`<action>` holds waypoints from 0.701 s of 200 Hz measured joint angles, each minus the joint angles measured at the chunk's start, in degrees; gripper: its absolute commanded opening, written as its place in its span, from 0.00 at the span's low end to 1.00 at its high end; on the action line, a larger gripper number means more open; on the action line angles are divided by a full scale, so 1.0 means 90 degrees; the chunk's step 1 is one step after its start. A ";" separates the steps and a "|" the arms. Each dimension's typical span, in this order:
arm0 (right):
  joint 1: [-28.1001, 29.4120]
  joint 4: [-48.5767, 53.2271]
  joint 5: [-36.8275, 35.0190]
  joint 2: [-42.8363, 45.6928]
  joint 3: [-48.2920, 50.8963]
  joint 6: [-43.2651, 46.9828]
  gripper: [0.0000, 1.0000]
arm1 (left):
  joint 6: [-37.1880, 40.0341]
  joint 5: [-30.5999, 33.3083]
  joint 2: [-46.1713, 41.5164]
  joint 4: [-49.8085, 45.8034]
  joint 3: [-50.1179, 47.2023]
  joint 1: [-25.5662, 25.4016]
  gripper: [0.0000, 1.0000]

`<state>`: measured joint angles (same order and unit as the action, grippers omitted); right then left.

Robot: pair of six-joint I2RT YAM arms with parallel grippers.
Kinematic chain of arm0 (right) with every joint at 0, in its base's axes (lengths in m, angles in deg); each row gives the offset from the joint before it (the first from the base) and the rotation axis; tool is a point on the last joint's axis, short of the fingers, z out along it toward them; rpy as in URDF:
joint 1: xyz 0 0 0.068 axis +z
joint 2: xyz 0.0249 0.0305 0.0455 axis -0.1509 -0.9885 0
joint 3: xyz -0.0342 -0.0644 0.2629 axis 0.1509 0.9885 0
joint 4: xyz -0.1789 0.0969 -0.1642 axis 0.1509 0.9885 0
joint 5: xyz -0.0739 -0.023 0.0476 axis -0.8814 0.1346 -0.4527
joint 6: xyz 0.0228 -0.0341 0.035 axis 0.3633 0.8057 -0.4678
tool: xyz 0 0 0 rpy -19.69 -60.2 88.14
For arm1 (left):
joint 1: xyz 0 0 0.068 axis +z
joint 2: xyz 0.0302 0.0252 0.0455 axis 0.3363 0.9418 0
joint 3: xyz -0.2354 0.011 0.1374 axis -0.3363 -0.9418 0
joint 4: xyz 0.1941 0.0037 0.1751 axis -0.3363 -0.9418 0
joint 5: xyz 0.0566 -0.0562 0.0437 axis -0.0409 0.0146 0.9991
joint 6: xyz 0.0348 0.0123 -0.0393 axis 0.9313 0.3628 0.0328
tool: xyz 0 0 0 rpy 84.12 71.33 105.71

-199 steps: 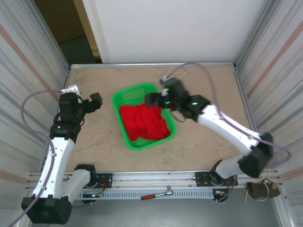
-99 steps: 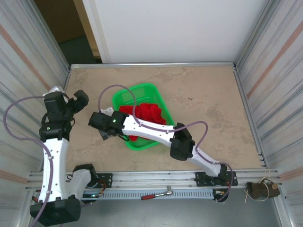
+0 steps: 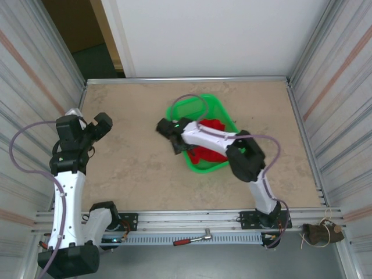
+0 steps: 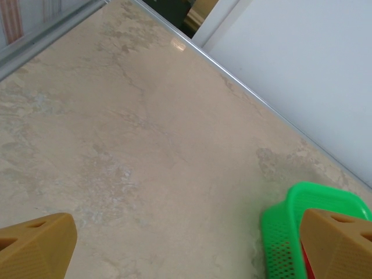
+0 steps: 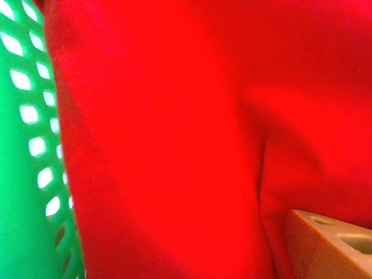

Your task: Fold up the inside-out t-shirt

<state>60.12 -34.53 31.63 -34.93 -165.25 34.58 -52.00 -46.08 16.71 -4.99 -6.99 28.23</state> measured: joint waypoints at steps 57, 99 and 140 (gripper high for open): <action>-0.2776 -0.0952 0.0182 0.0920 0.0923 0.0814 0.87 | -0.0342 -0.0435 -0.0104 0.0306 -0.0529 0.0000 0.99; -0.3871 -0.1326 0.0413 0.0721 0.0685 0.1649 0.90 | -0.0573 -0.0782 0.0032 0.0466 -0.0797 0.0000 0.99; -0.4517 -0.1367 0.0729 0.0362 0.0022 0.2052 0.91 | -0.0695 -0.0954 0.0107 0.0690 -0.0794 -0.0007 0.99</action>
<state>19.47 -46.83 38.19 -31.68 -165.05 53.05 -58.25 -54.67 17.67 1.22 -14.14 28.17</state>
